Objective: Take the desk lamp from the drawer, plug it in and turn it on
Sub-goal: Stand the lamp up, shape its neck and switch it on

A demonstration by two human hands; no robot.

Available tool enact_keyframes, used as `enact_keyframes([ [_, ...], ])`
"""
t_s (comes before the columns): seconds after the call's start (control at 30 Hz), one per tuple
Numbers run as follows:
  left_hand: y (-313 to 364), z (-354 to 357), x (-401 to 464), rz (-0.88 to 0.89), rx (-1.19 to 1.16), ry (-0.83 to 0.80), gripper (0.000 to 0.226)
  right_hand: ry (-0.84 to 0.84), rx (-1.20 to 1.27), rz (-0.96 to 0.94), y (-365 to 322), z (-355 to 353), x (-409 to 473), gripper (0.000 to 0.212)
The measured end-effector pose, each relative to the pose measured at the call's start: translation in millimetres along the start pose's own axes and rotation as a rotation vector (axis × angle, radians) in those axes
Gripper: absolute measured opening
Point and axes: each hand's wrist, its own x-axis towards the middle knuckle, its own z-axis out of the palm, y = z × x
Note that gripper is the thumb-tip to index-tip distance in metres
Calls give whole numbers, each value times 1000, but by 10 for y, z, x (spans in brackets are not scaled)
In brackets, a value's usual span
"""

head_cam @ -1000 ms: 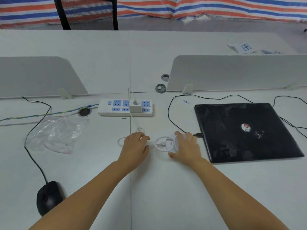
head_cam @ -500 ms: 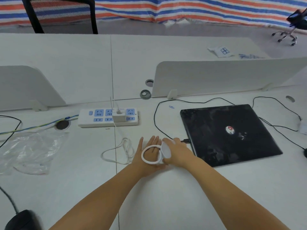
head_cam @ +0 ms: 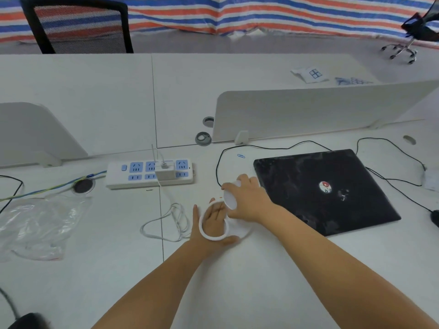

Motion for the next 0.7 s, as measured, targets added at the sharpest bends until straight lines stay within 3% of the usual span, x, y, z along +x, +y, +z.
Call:
enact_keyframes([
  [0.2, 25, -57, 13, -36, 23, -67, 101, 107, -166, -157, -268, -732, -125, 67],
  [0.4, 14, -139, 13, -97, -51, -73, 104, 217, -347, -178, -382, -1414, -654, 65],
  [0.57, 45, -135, -20, -134, -55, -81, 102, 205, -412, -149, -325, -1441, -1088, 62],
  [0.7, 69, -153, -45, -145, -65, -83, 101, 251, -377, -191, -344, -1359, -950, 63],
])
